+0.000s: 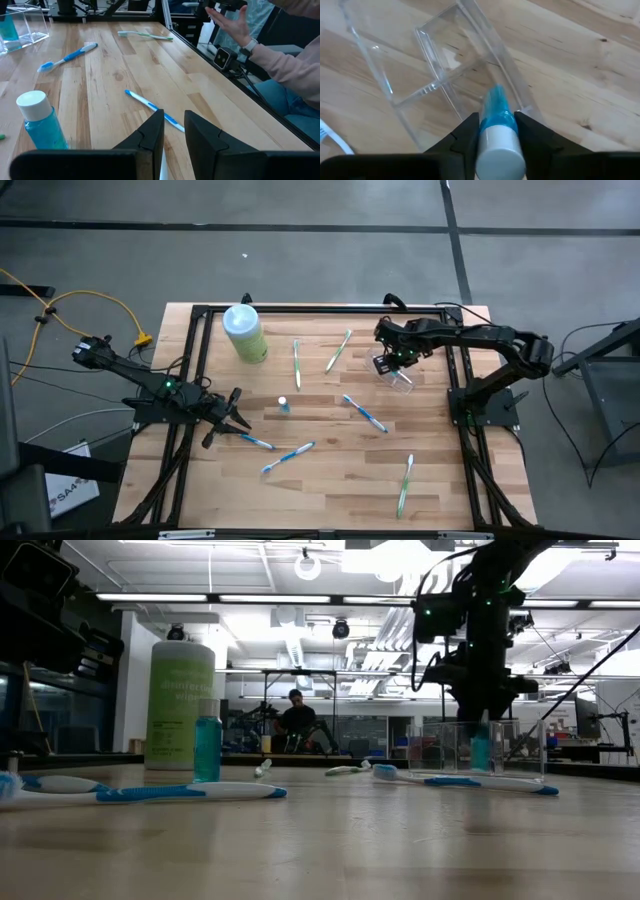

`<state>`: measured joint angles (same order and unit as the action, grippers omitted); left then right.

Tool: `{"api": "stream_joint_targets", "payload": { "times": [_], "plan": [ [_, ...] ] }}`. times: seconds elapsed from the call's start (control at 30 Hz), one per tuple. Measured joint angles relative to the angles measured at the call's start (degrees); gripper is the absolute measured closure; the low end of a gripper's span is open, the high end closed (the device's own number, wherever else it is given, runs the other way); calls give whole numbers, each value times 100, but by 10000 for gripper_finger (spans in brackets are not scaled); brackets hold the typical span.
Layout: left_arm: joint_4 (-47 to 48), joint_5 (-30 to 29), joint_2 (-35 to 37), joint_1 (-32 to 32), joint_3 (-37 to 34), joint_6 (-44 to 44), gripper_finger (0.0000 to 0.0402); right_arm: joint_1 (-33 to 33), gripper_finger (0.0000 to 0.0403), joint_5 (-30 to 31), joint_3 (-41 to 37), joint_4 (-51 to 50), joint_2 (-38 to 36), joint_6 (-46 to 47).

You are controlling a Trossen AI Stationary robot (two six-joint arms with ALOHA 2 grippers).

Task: Pick & Place toothbrushing station
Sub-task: Put the right blue mouthwash into the middle of the transparent organizer

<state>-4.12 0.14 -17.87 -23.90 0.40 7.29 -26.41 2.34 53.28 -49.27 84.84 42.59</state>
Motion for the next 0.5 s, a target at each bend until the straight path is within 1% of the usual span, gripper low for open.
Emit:
{"api": "stream_joint_targets", "payload": {
  "times": [0.13,0.23,0.5],
  "plan": [
    [0,0,0,0,0,0,330,0,259,-80,0,131,0,-40],
    [0,0,0,-2,0,0,330,3,246,-85,0,159,0,-42],
    [0,0,0,-1,0,0,330,2,239,-82,0,159,0,-26]
  ]
}}
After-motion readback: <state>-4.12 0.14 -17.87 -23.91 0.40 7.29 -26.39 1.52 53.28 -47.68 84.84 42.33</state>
